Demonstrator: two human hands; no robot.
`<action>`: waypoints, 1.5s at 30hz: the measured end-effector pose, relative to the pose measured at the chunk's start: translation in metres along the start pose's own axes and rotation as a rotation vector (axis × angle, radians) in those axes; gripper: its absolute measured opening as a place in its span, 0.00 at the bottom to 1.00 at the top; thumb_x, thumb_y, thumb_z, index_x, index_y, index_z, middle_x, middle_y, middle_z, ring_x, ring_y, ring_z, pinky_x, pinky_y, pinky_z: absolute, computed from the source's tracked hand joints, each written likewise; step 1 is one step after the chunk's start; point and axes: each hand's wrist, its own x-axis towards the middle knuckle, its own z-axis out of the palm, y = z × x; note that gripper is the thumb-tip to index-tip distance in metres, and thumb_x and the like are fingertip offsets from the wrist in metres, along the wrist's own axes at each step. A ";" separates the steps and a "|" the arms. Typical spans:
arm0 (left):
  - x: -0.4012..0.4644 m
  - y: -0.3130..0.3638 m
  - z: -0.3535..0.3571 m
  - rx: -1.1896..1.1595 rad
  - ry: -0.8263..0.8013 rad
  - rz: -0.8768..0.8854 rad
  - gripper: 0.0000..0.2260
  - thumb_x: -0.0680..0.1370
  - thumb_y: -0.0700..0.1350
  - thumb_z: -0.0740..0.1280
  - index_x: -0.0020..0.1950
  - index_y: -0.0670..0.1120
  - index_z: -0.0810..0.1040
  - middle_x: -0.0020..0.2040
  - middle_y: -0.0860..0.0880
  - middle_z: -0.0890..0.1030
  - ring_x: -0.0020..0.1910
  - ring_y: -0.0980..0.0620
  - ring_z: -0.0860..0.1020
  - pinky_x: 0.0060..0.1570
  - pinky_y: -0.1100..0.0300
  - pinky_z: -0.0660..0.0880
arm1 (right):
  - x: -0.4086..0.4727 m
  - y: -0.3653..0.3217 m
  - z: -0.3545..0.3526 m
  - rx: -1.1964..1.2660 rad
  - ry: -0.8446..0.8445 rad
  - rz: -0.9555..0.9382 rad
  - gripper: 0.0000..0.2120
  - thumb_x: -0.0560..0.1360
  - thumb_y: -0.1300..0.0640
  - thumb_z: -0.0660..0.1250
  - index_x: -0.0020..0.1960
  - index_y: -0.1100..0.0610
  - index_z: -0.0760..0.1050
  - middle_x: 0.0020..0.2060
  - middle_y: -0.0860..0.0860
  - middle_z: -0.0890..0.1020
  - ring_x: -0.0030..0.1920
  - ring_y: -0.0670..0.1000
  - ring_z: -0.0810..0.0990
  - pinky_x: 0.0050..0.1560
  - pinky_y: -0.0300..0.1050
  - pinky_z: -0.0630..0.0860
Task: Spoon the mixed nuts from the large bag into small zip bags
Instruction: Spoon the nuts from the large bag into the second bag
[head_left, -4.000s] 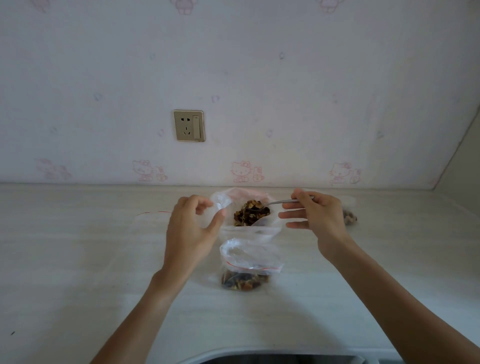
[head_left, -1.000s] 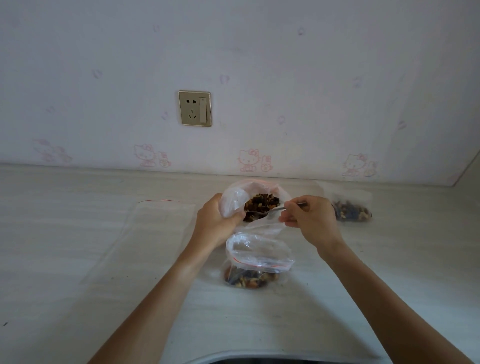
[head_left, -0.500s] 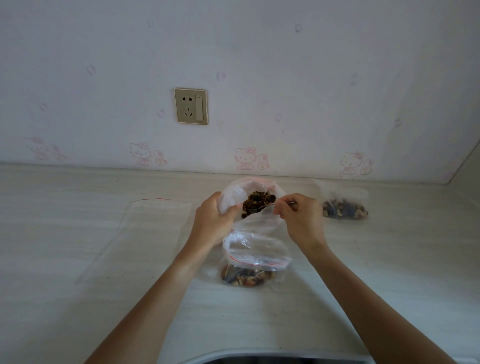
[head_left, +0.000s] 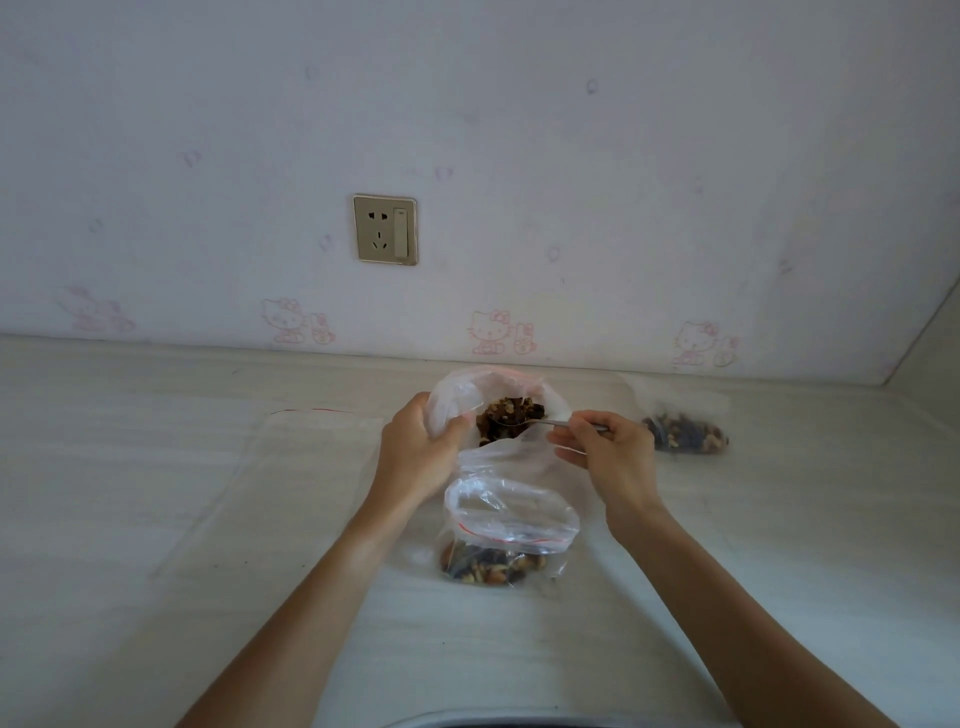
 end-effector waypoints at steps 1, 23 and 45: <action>0.000 -0.001 -0.001 0.012 0.004 0.001 0.06 0.79 0.55 0.71 0.51 0.53 0.79 0.44 0.50 0.84 0.42 0.47 0.85 0.45 0.44 0.84 | 0.001 -0.003 0.000 -0.003 -0.005 -0.004 0.05 0.82 0.64 0.67 0.50 0.60 0.81 0.39 0.56 0.88 0.43 0.53 0.89 0.41 0.41 0.84; -0.061 0.003 -0.033 0.413 -0.063 0.168 0.19 0.76 0.70 0.64 0.41 0.56 0.80 0.37 0.59 0.82 0.38 0.61 0.80 0.41 0.57 0.78 | -0.056 -0.051 -0.069 -0.030 -0.258 -0.011 0.04 0.81 0.65 0.67 0.52 0.65 0.79 0.42 0.62 0.88 0.45 0.61 0.89 0.45 0.49 0.86; -0.067 -0.002 -0.034 0.136 -0.177 0.111 0.06 0.80 0.52 0.72 0.44 0.55 0.84 0.36 0.56 0.83 0.28 0.52 0.83 0.32 0.58 0.78 | -0.082 -0.068 -0.086 -0.571 -0.307 -0.785 0.05 0.81 0.65 0.68 0.51 0.55 0.80 0.43 0.42 0.86 0.44 0.42 0.86 0.45 0.37 0.81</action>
